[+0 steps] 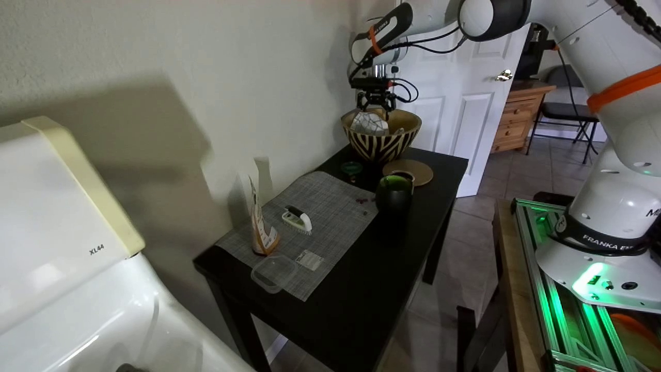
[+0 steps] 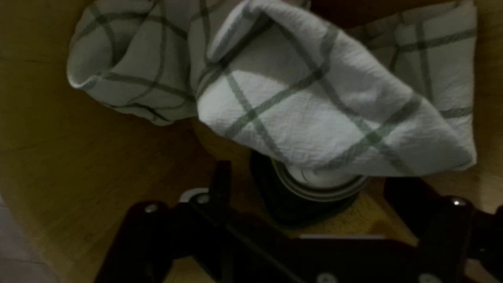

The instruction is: Pick up the yellow canned drink from the wooden bowl and place it on the gray mat on the table

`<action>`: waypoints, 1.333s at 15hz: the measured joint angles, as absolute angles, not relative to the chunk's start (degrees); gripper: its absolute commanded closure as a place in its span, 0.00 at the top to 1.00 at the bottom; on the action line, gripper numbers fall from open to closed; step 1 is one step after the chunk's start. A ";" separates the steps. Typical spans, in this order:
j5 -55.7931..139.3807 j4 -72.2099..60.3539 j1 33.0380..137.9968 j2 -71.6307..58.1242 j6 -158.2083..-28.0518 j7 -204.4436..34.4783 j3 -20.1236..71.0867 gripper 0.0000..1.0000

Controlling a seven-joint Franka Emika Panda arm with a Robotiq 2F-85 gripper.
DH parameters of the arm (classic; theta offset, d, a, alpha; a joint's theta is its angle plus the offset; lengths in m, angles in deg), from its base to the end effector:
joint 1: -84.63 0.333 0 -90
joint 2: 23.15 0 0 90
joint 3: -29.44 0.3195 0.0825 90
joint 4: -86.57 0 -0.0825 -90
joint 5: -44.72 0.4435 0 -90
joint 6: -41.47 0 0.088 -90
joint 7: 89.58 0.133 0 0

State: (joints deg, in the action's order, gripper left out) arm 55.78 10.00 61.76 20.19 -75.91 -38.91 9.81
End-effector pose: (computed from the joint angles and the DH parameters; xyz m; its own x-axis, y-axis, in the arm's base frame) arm 0.6247 -0.4845 0.2460 -0.0565 -0.9973 0.0472 -0.9975 0.0584 0.0399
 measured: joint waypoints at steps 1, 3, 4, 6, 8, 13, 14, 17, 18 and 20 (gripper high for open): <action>55.78 10.00 61.87 20.20 -75.91 -38.91 10.06 1.00; 55.76 10.00 62.22 20.24 -75.91 -38.90 10.41 0.90; 55.74 10.00 62.44 20.29 -75.91 -38.89 10.50 0.80; 55.74 10.00 62.80 20.47 -75.91 -38.86 10.60 0.64; 55.73 9.99 62.97 20.76 -75.91 -38.72 10.61 0.53; 55.69 10.00 62.66 20.98 -75.91 -38.04 10.40 0.38; 55.68 9.99 62.60 21.00 -75.91 -37.99 10.32 0.38; 55.54 9.91 62.64 20.98 -75.91 -38.00 10.05 0.38; 55.34 9.77 62.71 20.87 -75.91 -38.18 10.03 0.38; 54.73 9.10 62.97 19.94 -75.94 -39.48 9.88 0.38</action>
State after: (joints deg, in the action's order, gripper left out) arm 54.73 9.10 62.97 19.94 -75.94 -39.48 9.88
